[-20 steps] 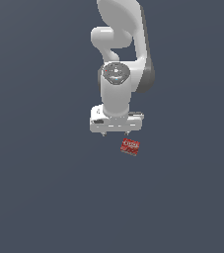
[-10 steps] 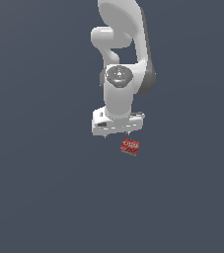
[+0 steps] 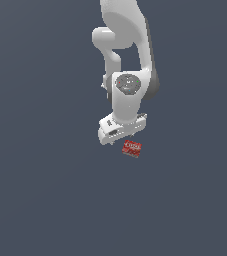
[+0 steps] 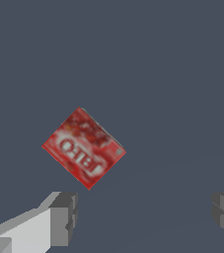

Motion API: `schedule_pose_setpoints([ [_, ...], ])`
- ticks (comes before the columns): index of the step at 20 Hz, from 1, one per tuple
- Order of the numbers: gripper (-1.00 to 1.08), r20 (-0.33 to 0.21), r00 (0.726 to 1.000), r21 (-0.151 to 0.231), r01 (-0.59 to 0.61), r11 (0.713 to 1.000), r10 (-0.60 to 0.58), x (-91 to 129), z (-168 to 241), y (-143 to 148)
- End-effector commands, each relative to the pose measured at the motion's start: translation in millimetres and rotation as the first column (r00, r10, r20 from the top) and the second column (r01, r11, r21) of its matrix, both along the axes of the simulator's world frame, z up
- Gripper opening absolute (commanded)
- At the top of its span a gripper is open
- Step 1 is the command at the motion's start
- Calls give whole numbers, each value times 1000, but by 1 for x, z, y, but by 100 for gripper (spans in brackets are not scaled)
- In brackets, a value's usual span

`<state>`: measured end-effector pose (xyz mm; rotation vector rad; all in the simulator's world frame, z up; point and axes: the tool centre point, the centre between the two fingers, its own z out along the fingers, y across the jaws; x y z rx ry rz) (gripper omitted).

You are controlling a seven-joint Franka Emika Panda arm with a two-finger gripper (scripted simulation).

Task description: Pick up the object and move it to a goal position.

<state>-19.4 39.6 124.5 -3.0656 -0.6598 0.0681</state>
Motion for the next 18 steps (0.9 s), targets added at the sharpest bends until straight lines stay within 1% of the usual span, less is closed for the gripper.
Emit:
schedule_pose_setpoints([
  [1, 100, 4, 996, 0, -85, 996, 85, -1, -7, 5],
  [4, 100, 8, 983, 1, -185, 983, 185, -2, -15, 12],
  [8, 100, 14, 949, 2, -316, 949, 316, -3, -25, 21],
  [11, 100, 19, 912, 3, -411, 912, 411, -5, -33, 29],
  [18, 100, 31, 806, 4, -592, 806, 591, -8, -48, 44],
])
